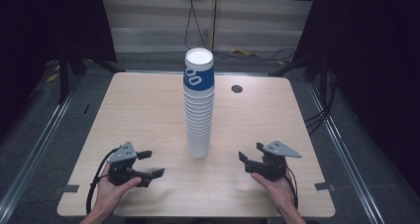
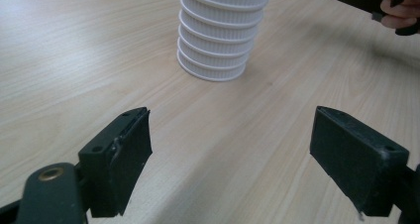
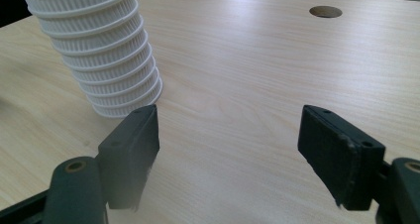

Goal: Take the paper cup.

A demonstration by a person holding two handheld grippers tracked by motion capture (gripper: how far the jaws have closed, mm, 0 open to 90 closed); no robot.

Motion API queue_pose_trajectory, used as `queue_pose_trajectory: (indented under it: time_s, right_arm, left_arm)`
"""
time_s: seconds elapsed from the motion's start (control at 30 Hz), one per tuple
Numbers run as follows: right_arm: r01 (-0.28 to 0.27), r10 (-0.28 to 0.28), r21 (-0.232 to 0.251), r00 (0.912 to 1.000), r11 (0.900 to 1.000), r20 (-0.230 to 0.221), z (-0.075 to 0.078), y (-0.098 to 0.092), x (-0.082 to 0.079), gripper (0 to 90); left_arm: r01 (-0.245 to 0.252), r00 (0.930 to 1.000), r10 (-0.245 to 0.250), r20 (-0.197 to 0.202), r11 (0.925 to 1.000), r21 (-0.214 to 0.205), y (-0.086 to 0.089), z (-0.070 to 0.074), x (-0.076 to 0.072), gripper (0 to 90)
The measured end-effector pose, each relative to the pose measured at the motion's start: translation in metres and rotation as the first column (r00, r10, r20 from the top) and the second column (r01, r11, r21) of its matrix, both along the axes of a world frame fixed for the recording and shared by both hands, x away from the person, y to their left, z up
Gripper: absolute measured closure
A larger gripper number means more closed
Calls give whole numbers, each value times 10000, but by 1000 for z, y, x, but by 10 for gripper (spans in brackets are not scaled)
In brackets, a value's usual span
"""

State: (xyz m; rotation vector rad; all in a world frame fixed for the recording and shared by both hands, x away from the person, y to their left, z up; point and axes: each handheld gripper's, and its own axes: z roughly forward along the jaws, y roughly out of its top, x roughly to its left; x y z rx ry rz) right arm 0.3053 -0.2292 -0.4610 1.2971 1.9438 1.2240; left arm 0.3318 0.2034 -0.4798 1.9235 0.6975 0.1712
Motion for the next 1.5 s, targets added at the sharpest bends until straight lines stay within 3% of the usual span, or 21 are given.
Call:
queue_pose_trajectory:
  time_s: [0.43,0.53,0.6,1.0,1.13,1.3,1.4,1.5]
  right_arm:
    - [-769,784,403,9963,9962,-366,7,-1,-1,227]
    - [-897,915,445,9950,9950,-401,9,1,0,227]
    - [-1056,1067,314,9937,9939,-354,11,4,0,227]
    - [-1541,1545,324,9879,9875,-99,35,8,-4,228]
    - [-1660,1664,504,9860,9848,-46,41,10,-2,228]
    - [-1939,1937,599,9810,9792,95,51,13,2,229]
    - [-2300,2299,435,9732,9722,77,57,15,5,230]
    - [-2371,2368,361,9715,9708,138,62,15,5,230]
  left_arm:
    - [95,9999,-95,-42,9999,143,-2,-1,1,162]
    - [-90,10000,90,29,9997,233,-2,-2,0,163]
    - [-16,9999,18,-122,9999,160,-2,-3,1,163]
    - [393,9992,-391,-87,9990,194,-6,-3,-5,200]
    - [475,9988,-472,-156,9987,186,-7,-3,-5,200]
    - [505,9987,-502,-127,9985,197,-8,-3,-5,201]
    - [545,9985,-545,4,9983,196,-8,-2,-6,201]
    - [508,9987,-509,45,9985,189,-8,-2,-7,201]
